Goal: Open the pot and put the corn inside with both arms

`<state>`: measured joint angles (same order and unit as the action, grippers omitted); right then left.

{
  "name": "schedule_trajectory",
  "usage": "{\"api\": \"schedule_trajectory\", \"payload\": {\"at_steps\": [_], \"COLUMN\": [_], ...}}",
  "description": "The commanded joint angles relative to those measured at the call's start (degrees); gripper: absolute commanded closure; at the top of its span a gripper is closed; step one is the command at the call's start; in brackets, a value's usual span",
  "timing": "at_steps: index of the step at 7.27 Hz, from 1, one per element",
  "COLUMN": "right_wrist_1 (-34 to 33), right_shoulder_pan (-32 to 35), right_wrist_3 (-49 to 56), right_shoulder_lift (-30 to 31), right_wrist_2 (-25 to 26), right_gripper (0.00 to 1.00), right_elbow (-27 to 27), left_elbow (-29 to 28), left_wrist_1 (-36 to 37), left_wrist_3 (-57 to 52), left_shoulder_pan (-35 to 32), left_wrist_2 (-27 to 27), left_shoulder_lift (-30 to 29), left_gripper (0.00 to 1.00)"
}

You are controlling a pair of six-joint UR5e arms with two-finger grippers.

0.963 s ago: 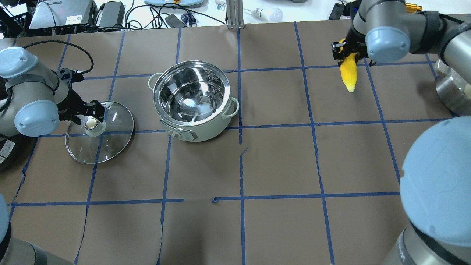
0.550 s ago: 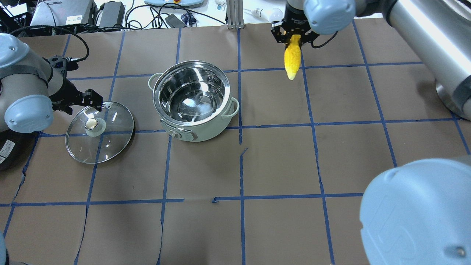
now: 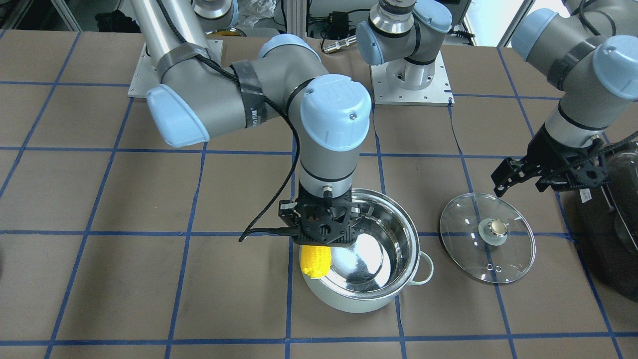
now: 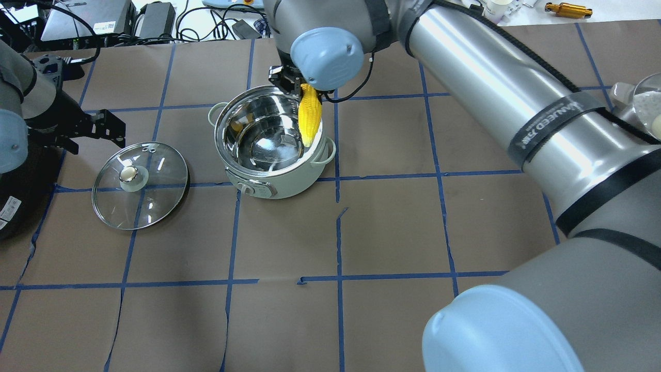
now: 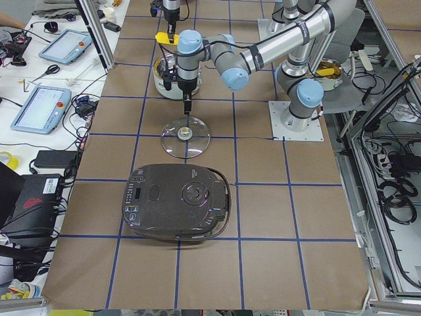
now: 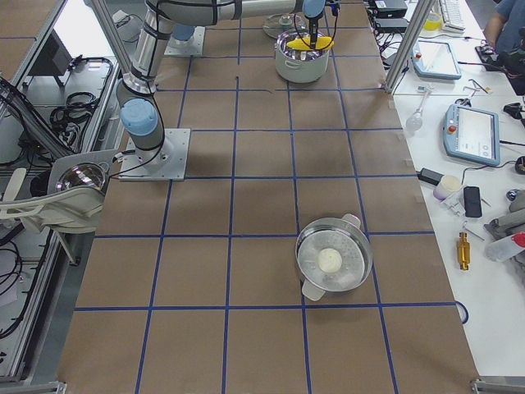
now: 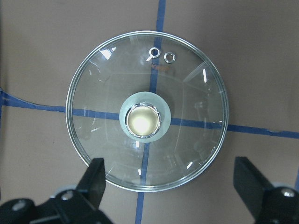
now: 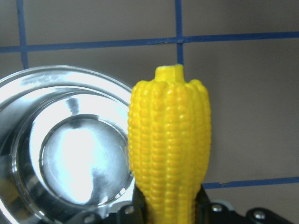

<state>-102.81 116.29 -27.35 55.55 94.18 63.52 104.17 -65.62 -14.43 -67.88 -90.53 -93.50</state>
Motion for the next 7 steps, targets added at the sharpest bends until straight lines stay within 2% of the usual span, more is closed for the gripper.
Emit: {"api": "schedule_trajectory", "payload": {"at_steps": [1, 3, 4, 5, 6, 7], "right_wrist_1": [-4.20, -6.78, -8.01, -8.02, -9.15, -9.16], "right_shoulder_pan": [4.19, 5.18, 5.18, 5.18, 5.18, 5.18], "right_wrist_3": [1.32, 1.68, 1.69, 2.21, 2.91, 3.00], "right_shoulder_lift": [-2.54, -5.53, -6.41, -6.42, -6.08, -5.81], "right_wrist_2": [-0.49, -0.49, -0.49, -0.49, -0.49, -0.49], "right_gripper": [1.00, 1.00, 0.94, 0.49, 0.00, 0.00], "right_elbow": [-0.15, -0.24, -0.24, -0.15, -0.15, -0.07], "left_elbow": [-3.96, -5.65, -5.82, -6.09, -6.09, -6.09], "left_wrist_1": [-5.11, -6.89, -6.80, -7.06, -7.33, -7.59], "left_wrist_3": [0.63, 0.81, 0.90, 2.38, 2.83, 3.01], "left_shoulder_pan": [0.12, 0.21, 0.12, 0.03, -0.32, -0.67], "left_wrist_2": [-0.09, -0.09, 0.09, 0.18, 0.26, 0.27], "left_shoulder_lift": [1.66, 1.31, 1.39, 1.83, 2.44, 2.44], "left_gripper": [0.04, 0.04, 0.04, 0.04, 0.03, 0.03]}}
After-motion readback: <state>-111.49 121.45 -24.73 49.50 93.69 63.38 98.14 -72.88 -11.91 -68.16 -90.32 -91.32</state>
